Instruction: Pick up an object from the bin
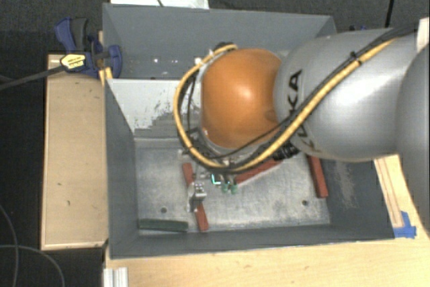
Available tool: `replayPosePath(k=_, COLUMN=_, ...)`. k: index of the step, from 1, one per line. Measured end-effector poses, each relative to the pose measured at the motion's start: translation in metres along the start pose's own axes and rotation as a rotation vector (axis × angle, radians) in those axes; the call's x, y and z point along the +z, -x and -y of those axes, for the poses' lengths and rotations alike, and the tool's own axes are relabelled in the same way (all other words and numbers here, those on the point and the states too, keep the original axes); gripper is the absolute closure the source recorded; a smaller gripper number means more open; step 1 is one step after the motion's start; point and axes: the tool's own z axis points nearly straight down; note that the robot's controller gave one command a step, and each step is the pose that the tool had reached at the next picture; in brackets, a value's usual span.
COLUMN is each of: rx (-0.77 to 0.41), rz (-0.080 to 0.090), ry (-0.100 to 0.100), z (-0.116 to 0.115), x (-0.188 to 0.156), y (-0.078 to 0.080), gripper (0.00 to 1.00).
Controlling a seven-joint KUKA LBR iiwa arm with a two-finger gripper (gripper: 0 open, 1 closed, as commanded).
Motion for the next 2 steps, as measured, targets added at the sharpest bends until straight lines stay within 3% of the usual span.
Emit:
replayPosePath(k=1, rx=0.005, rz=0.008, ry=0.002, z=0.001, x=-0.004, y=0.002, gripper=0.00)
replayPosePath(k=2, rx=-0.078, rz=0.013, ry=0.002, z=-0.006, x=0.029, y=-0.002, gripper=0.00)
